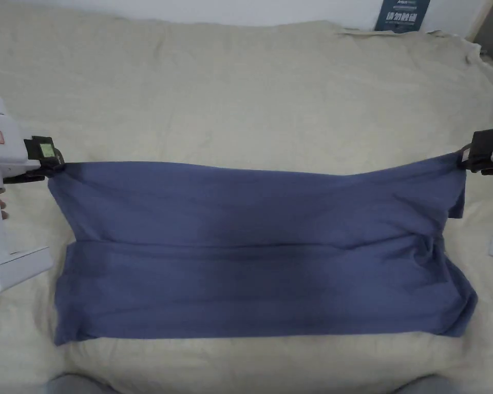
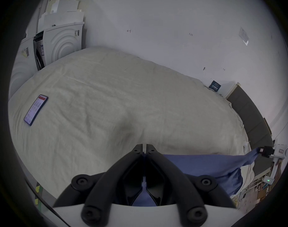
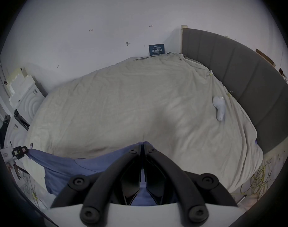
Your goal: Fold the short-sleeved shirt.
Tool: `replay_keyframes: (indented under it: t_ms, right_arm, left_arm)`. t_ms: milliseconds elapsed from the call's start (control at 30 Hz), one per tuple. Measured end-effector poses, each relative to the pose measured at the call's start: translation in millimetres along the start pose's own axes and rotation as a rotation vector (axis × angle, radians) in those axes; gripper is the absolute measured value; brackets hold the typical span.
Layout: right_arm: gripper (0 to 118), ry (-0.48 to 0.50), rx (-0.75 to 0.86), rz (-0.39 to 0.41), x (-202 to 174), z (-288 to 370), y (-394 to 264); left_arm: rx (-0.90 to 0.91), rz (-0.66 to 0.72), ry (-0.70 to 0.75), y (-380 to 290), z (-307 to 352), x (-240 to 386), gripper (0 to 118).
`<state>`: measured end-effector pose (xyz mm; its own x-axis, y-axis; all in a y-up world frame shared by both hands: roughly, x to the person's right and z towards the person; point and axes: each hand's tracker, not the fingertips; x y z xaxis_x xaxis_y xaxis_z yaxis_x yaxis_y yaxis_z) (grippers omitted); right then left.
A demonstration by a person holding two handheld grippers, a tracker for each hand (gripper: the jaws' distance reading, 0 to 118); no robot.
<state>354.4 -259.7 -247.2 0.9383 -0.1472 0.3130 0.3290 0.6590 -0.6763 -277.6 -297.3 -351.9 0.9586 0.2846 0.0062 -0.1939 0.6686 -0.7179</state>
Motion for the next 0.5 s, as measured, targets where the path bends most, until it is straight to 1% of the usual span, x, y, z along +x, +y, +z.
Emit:
replay_keyframes:
  t_ms: [133, 267, 333, 500]
  right_arm:
    - [2, 0.011, 0.001, -0.04, 21.3, 27.1, -42.8]
    - [2, 0.014, -0.028, -0.073, 41.0, 34.9, -85.4]
    - [2, 0.011, -0.059, -0.111, 49.5, 30.1, -105.7]
    - [2, -0.016, -0.132, -0.164, 59.7, 11.1, -149.8]
  left_arm:
    - [-0.001, -0.006, -0.013, -29.8, 21.1, -7.9, 0]
    - [-0.03, 0.009, -0.011, -66.0, 34.4, -15.1, 0]
    - [-0.057, 0.017, -0.004, -85.4, 37.4, -17.9, 0]
    - [-0.15, 0.021, 0.052, -131.1, 25.1, -26.1, 0]
